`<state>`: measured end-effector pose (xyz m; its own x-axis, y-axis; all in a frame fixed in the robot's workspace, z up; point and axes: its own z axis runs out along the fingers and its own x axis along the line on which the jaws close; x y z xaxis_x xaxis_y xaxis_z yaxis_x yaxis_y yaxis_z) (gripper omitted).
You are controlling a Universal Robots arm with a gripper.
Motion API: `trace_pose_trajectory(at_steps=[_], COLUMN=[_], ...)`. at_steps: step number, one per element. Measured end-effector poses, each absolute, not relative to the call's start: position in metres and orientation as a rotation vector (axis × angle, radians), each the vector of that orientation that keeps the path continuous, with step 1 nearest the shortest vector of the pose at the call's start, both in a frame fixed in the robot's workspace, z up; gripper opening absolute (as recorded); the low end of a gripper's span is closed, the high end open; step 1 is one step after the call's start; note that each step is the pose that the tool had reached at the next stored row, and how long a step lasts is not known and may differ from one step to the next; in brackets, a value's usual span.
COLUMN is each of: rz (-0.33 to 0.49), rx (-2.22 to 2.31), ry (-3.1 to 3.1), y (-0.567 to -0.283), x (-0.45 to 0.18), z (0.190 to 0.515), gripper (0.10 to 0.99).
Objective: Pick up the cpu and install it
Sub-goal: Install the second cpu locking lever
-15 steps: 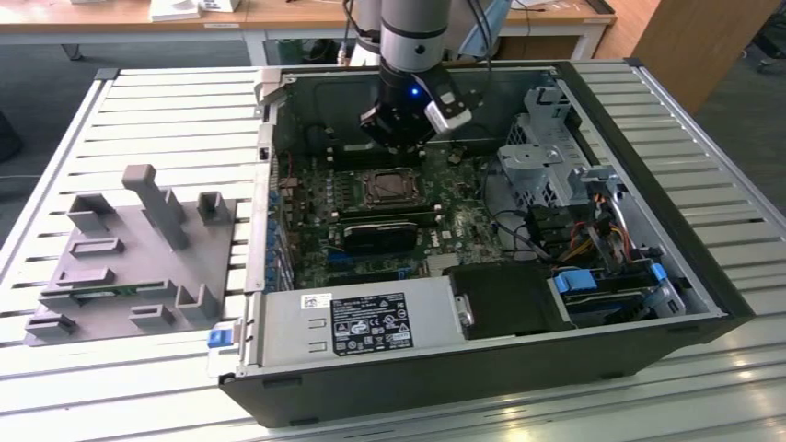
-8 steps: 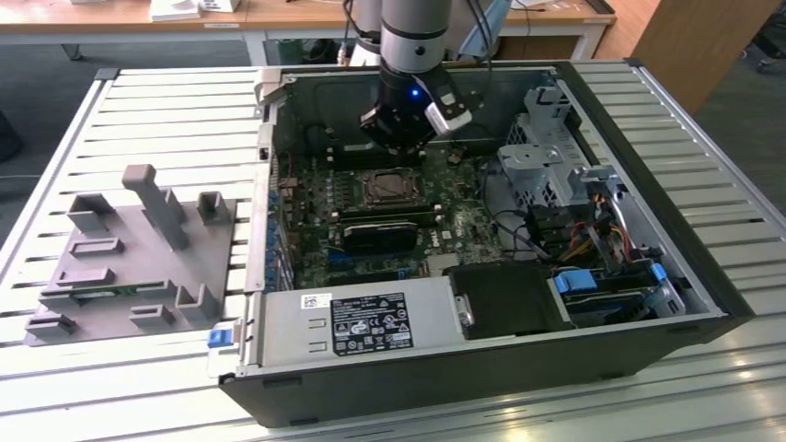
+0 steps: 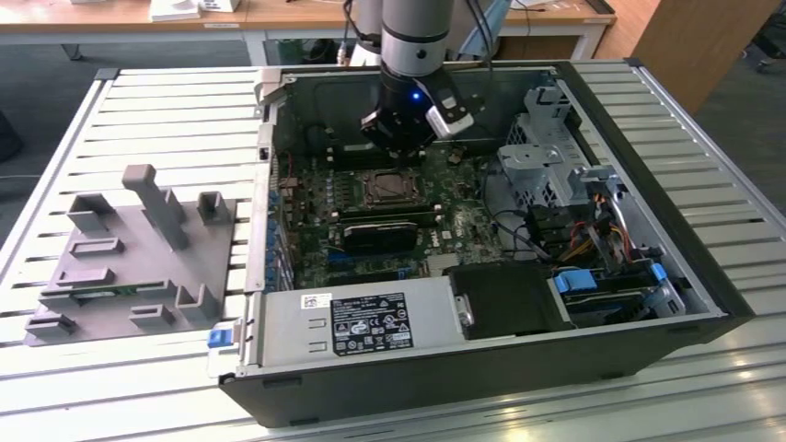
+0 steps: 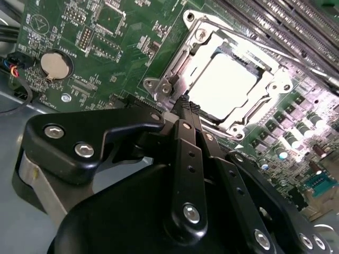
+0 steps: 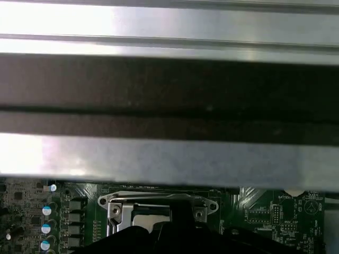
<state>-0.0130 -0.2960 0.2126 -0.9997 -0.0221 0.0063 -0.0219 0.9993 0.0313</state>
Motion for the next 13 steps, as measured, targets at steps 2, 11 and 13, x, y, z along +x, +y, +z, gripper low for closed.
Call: trace_pose_trajectory(at_steps=[2, 11, 13], rz=[-0.049, -0.049, -0.049], rx=[0.034, 0.034, 0.035], ry=[-3.134, -3.134, -3.134], y=[-0.298, -0.299, -0.299], x=[-0.013, -0.013, -0.013], z=[0.213, 0.237, 0.243], gripper=[0.106, 0.106, 0.106])
